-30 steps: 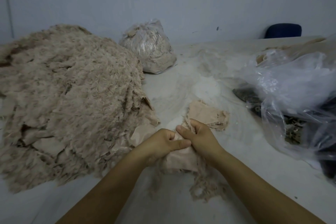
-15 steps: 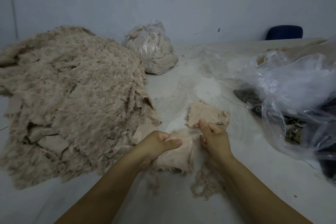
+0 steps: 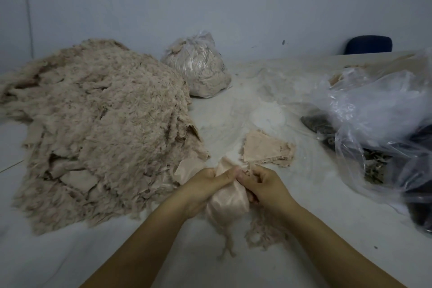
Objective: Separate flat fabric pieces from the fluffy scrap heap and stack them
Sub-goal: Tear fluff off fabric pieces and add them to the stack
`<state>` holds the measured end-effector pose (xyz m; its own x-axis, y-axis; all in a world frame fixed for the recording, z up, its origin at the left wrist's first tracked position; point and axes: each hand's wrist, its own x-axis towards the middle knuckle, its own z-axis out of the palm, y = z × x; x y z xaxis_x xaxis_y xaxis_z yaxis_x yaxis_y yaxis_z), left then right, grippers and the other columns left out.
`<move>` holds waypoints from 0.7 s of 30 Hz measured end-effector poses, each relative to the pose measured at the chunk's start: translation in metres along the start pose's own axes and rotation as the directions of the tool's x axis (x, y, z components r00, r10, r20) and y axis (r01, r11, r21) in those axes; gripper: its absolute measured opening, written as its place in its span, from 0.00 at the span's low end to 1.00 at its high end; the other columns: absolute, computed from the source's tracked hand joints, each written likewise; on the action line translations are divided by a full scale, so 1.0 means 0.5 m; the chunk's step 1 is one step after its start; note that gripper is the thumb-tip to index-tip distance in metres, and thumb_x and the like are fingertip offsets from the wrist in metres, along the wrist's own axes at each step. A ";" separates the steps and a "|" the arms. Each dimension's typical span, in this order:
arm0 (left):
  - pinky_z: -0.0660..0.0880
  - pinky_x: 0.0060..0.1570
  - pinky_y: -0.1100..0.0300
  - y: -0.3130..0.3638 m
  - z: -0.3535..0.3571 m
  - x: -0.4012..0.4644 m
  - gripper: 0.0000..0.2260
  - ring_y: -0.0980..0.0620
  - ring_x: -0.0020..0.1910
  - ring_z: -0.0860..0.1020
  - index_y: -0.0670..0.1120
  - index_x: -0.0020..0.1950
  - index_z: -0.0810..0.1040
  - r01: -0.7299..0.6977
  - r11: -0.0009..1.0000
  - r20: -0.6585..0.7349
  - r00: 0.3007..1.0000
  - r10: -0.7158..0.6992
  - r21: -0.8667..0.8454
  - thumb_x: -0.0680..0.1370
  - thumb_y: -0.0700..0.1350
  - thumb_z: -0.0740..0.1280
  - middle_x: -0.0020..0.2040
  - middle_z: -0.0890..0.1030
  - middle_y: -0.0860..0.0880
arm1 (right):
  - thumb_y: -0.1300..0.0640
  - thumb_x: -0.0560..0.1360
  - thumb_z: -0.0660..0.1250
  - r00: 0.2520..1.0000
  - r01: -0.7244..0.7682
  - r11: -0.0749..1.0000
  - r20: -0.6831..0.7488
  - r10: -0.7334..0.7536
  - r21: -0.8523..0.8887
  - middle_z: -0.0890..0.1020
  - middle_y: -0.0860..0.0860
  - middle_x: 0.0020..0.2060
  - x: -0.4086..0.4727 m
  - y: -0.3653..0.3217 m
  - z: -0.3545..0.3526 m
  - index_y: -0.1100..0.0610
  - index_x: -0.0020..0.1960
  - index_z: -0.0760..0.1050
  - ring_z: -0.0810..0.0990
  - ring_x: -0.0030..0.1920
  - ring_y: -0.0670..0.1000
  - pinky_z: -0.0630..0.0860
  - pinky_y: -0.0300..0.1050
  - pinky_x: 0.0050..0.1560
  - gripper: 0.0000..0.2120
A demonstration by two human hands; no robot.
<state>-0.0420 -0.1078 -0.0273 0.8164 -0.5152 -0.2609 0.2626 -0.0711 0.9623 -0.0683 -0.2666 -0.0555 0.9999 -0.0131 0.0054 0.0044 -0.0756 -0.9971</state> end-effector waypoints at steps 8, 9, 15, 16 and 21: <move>0.78 0.53 0.53 -0.005 0.038 0.026 0.08 0.48 0.51 0.82 0.43 0.53 0.80 -0.029 0.987 -0.120 0.992 0.048 0.157 0.76 0.45 0.69 0.50 0.84 0.44 | 0.54 0.75 0.69 0.979 0.100 0.971 -0.153 -0.135 -0.216 0.72 0.51 0.26 0.001 0.017 -0.017 0.62 0.33 0.71 0.69 0.30 0.46 0.68 0.46 0.32 0.17; 0.77 0.55 0.53 -0.008 0.034 0.027 0.10 0.48 0.52 0.82 0.42 0.54 0.80 -0.007 0.980 -0.134 0.990 0.034 0.198 0.76 0.46 0.69 0.51 0.84 0.44 | 0.53 0.74 0.69 0.972 0.094 0.971 -0.190 -0.137 -0.222 0.71 0.49 0.24 -0.001 0.023 -0.024 0.58 0.30 0.69 0.68 0.29 0.45 0.67 0.45 0.32 0.18; 0.76 0.39 0.59 -0.015 -0.018 0.027 0.09 0.48 0.38 0.80 0.39 0.47 0.78 0.007 0.999 -0.300 0.954 0.007 0.048 0.79 0.44 0.65 0.41 0.82 0.43 | 0.46 0.75 0.66 0.983 -0.028 0.931 -0.180 -0.040 -0.363 0.75 0.42 0.22 0.000 0.015 -0.080 0.60 0.33 0.72 0.71 0.24 0.39 0.66 0.35 0.30 0.20; 0.76 0.42 0.58 -0.014 -0.016 0.027 0.10 0.46 0.40 0.81 0.37 0.49 0.78 -0.008 0.999 -0.282 0.959 0.020 0.040 0.79 0.44 0.64 0.43 0.82 0.41 | 0.42 0.76 0.63 0.995 -0.047 0.930 -0.098 0.012 -0.366 0.77 0.42 0.24 -0.002 0.008 -0.070 0.59 0.37 0.76 0.72 0.24 0.39 0.67 0.33 0.29 0.21; 0.76 0.52 0.51 -0.012 0.003 0.032 0.12 0.42 0.48 0.81 0.36 0.54 0.78 -0.059 0.998 -0.257 0.965 0.055 -0.009 0.80 0.44 0.63 0.49 0.82 0.38 | 0.53 0.78 0.65 0.993 -0.059 0.995 0.098 0.067 -0.079 0.71 0.51 0.21 0.005 0.003 -0.032 0.56 0.32 0.70 0.65 0.19 0.47 0.61 0.38 0.22 0.17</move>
<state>-0.0310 -0.1168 -0.0372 0.9344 -0.2813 -0.2187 0.2185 -0.0325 0.9753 -0.0658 -0.2825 -0.0558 0.9944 0.0799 -0.0689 -0.0560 -0.1536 -0.9865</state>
